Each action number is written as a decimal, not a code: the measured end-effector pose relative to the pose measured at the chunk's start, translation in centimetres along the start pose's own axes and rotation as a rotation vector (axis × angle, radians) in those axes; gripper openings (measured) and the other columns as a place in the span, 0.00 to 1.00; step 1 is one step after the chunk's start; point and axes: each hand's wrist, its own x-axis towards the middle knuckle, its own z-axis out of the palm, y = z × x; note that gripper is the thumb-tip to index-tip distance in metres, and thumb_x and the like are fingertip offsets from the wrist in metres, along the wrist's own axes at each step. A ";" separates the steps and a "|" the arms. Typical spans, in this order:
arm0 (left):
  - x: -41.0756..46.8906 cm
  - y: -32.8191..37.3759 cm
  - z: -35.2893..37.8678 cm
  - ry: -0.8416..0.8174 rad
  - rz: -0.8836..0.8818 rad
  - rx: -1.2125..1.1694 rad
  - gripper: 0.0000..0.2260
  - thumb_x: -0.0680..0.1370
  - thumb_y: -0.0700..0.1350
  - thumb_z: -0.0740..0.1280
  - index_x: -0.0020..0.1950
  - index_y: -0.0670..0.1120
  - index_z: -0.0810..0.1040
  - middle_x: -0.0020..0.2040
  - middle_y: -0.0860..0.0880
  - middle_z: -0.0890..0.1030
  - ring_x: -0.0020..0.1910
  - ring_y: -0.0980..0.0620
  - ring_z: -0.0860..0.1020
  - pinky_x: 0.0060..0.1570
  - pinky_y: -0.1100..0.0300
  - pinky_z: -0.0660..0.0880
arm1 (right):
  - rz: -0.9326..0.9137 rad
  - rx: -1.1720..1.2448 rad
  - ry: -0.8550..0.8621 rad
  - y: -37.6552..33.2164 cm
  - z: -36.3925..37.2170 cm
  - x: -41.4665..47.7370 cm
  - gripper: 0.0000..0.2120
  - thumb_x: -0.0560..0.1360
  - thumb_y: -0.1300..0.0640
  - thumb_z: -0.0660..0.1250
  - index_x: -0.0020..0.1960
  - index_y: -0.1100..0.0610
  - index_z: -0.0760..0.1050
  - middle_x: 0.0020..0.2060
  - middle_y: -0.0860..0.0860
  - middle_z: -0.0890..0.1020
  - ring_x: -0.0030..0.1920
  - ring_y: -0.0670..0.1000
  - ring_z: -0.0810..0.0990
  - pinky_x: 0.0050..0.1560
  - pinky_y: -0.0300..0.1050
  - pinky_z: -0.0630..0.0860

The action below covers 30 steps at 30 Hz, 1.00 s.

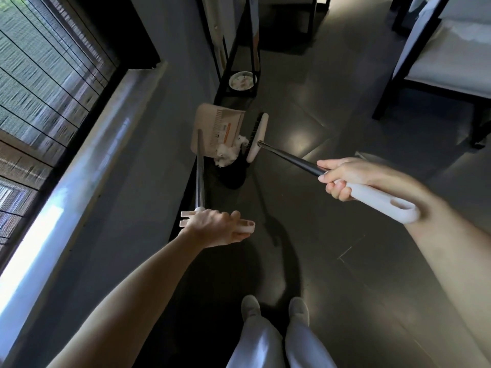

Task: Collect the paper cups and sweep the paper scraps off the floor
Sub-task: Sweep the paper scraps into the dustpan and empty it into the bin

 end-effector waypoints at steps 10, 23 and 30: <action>-2.2 -1.7 -1.2 0.084 -0.061 0.050 0.29 0.74 0.71 0.47 0.55 0.48 0.68 0.43 0.51 0.82 0.42 0.44 0.82 0.41 0.52 0.69 | -0.010 0.037 -0.014 0.3 0.5 -0.5 0.28 0.81 0.66 0.56 0.77 0.50 0.55 0.34 0.52 0.65 0.19 0.41 0.64 0.18 0.30 0.60; -2.9 -0.5 -3.0 0.063 -0.150 0.001 0.24 0.74 0.69 0.53 0.52 0.49 0.67 0.44 0.51 0.82 0.43 0.45 0.82 0.37 0.57 0.71 | -0.001 0.023 -0.024 0.0 1.6 -1.0 0.26 0.81 0.66 0.57 0.76 0.50 0.58 0.33 0.52 0.66 0.20 0.41 0.64 0.18 0.29 0.63; -6.5 -3.7 -15.4 0.191 -0.508 -0.463 0.20 0.72 0.68 0.58 0.51 0.54 0.70 0.41 0.51 0.74 0.41 0.48 0.74 0.38 0.57 0.69 | -0.031 -0.012 -0.029 -1.1 1.6 -2.7 0.24 0.81 0.65 0.58 0.75 0.51 0.61 0.32 0.52 0.67 0.20 0.41 0.64 0.18 0.30 0.64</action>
